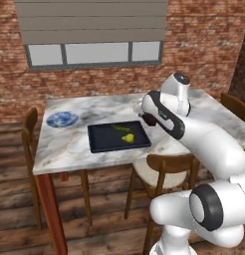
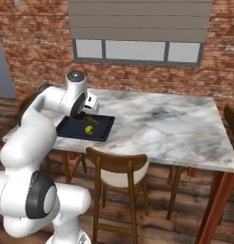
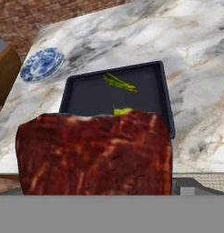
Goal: Create a steak meal by picking up the steak and asparagus from the tray and placing them on the plate. Leave the pear on the tray.
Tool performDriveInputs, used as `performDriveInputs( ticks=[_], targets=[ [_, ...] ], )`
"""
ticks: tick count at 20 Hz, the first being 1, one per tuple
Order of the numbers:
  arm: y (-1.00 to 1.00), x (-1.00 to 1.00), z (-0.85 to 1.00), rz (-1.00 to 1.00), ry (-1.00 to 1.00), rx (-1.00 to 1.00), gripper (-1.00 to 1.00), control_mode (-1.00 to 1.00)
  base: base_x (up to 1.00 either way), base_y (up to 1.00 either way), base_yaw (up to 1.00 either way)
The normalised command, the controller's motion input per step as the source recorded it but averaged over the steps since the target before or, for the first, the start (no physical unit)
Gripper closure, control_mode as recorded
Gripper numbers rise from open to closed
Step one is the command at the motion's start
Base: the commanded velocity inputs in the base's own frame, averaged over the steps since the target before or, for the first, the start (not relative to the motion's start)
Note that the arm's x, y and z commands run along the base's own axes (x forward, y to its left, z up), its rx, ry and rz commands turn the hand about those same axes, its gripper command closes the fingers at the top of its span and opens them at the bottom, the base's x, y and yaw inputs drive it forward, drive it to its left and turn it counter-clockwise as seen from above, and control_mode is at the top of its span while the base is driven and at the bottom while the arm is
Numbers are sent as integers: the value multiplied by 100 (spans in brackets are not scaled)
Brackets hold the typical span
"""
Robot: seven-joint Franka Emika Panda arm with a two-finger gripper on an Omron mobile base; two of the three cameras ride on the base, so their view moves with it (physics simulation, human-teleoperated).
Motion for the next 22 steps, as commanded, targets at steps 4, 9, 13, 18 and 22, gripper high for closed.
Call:
performDriveInputs(
  ticks=[4, 9, 13, 18, 22],
  targets=[
    [0, 0, 0, 0, 0, 0, 100, 100, -25, 96, 6],
    [0, 0, 0, 0, 0, 0, 100, 100, -31, 100, 6],
    [0, 0, 0, 0, 0, 0, 100, 100, -5, 100, 1],
    [0, 0, 0, 0, 0, 0, 100, 100, 0, 100, -12],
    [0, 0, 0, 0, 0, 0, 100, 100, 0, 99, -36]
  ],
)
